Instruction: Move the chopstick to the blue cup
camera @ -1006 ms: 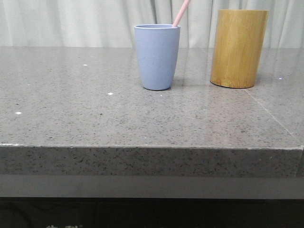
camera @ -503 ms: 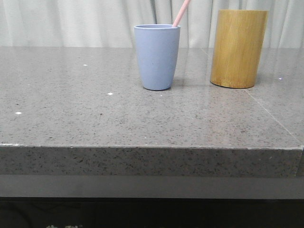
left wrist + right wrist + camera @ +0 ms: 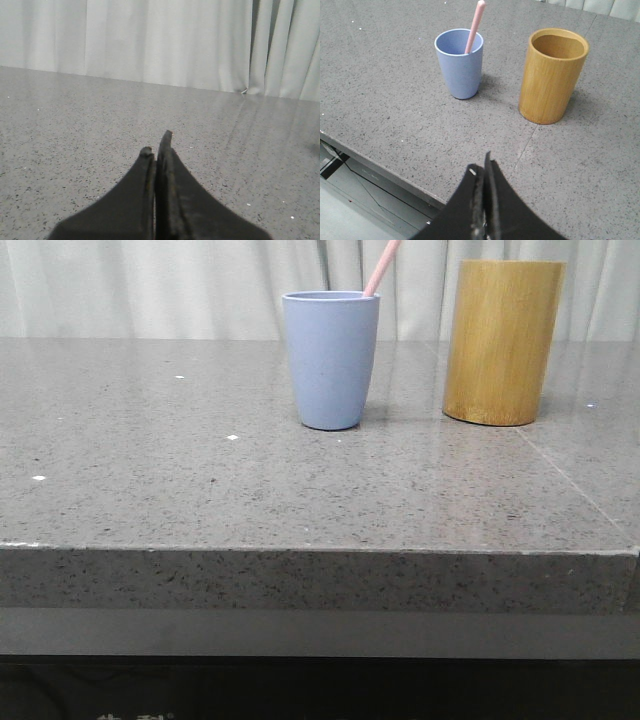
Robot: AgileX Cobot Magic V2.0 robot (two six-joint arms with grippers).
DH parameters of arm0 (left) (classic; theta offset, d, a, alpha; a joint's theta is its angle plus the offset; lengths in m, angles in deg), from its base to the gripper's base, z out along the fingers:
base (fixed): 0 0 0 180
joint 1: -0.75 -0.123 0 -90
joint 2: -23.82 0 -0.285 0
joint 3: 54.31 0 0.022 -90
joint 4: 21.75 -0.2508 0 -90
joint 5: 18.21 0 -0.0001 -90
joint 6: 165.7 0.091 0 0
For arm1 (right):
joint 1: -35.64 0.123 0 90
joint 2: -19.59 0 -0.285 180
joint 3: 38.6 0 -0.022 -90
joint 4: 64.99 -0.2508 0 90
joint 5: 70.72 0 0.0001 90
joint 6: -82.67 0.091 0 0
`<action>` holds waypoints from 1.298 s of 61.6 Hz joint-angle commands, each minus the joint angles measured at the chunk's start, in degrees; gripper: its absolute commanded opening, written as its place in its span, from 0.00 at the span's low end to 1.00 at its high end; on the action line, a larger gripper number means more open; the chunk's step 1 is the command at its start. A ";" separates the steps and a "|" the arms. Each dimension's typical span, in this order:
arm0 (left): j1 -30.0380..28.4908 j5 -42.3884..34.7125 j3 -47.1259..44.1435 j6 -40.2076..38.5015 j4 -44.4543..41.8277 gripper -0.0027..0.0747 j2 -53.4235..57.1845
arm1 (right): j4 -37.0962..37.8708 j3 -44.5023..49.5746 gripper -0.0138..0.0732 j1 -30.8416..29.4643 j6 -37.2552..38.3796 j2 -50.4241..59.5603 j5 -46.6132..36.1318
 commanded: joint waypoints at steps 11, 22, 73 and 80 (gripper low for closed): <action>-0.19 -4.47 -0.73 0.00 0.45 0.01 1.35 | 0.57 -1.51 0.08 0.01 -0.03 -0.21 -4.21; -0.19 -4.47 -0.73 0.00 0.45 0.01 1.35 | 0.57 -1.51 0.08 0.01 -0.03 -0.22 -4.26; -0.19 -4.47 -0.73 0.00 0.45 0.01 1.35 | 1.51 47.87 0.08 -21.27 -0.56 30.41 -50.86; -0.19 -4.47 -0.73 0.00 0.45 0.01 1.35 | 0.10 48.56 0.08 -22.33 -0.56 31.84 -49.39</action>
